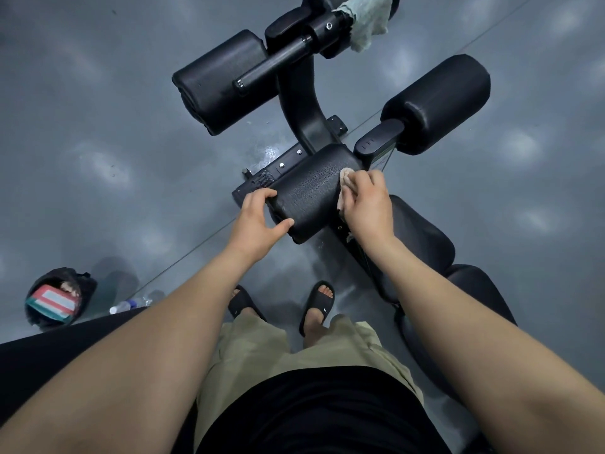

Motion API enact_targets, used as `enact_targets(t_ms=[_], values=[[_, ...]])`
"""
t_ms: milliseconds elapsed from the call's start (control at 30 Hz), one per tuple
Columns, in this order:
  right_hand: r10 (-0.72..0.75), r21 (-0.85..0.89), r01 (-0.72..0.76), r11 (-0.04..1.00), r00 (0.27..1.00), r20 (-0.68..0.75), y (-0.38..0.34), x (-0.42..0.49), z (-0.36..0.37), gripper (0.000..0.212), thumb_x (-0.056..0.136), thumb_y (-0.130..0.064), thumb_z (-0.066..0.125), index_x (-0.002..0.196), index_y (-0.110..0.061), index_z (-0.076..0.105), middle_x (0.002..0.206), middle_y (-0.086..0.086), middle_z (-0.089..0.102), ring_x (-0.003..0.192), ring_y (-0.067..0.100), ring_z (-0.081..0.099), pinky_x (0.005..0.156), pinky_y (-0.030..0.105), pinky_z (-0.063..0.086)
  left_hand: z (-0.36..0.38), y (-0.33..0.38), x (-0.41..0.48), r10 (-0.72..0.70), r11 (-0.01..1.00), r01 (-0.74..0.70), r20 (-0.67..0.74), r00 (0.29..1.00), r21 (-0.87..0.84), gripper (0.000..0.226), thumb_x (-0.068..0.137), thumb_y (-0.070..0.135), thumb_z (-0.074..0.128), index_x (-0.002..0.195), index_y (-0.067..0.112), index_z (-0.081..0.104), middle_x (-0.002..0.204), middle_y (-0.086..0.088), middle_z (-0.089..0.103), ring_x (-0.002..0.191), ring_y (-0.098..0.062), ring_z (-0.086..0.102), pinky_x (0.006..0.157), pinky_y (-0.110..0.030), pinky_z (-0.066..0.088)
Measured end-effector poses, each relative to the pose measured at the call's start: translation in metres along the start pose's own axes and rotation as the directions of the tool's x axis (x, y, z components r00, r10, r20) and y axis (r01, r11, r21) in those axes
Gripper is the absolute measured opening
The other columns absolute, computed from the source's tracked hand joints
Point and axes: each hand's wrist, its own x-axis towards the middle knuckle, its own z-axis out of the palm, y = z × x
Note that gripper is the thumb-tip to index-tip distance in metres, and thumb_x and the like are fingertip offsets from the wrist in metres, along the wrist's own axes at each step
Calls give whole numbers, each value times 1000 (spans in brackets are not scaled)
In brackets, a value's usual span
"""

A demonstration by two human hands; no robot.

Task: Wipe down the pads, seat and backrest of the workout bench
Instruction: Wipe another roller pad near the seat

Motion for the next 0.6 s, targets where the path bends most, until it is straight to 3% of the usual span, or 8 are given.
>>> enact_targets(t_ms=[100, 200, 333, 400, 533, 600], values=[[-67, 20, 67, 998, 998, -17, -6, -7, 10, 12, 95, -14, 61, 102, -7, 68, 98, 12, 55, 82, 35, 58, 74, 44, 53, 1, 0, 2, -23, 1000, 23, 17, 1000, 12, 76, 80, 30, 84, 144, 14, 46, 138, -5, 46, 126, -15, 48, 108, -24, 35], [-221, 41, 219, 975, 973, 68, -16, -23, 21, 18, 95, -13, 62, 112, -12, 69, 97, 10, 55, 81, 34, 56, 77, 42, 52, -1, 0, 5, -32, 999, 32, 37, 999, 18, 76, 79, 31, 84, 144, 14, 47, 137, -4, 44, 126, -15, 48, 106, -20, 32], [-376, 27, 378, 925, 909, 179, -19, -28, 17, 27, 94, -13, 60, 121, -14, 66, 101, 9, 53, 86, 32, 54, 75, 40, 51, -6, -1, 9, -37, 999, 36, 57, 998, 15, 76, 76, 32, 87, 140, 12, 51, 135, -2, 44, 128, -18, 49, 112, -27, 35], [-357, -6, 362, 932, 922, 152, -14, -18, 11, 28, 91, -11, 58, 117, -13, 67, 102, 11, 55, 88, 34, 55, 79, 39, 50, -7, -3, 11, -34, 999, 33, 63, 997, 13, 76, 75, 32, 88, 139, 12, 52, 136, -3, 43, 129, -20, 48, 114, -32, 36], [-164, -85, 164, 983, 986, 10, 2, 14, -4, 21, 91, -6, 57, 109, -8, 67, 104, 15, 56, 90, 38, 57, 83, 42, 51, -6, -3, 10, -52, 999, 51, 87, 995, 18, 78, 75, 35, 87, 141, 15, 49, 151, -4, 35, 140, -18, 38, 118, -34, 30], [-73, -82, 71, 994, 997, -28, 4, 28, -11, 20, 93, -7, 54, 109, -8, 67, 108, 15, 57, 94, 37, 58, 85, 34, 47, -3, -2, 9, -64, 998, 63, 105, 992, 15, 78, 76, 34, 87, 141, 16, 47, 155, -6, 34, 145, -17, 33, 118, -29, 27]])
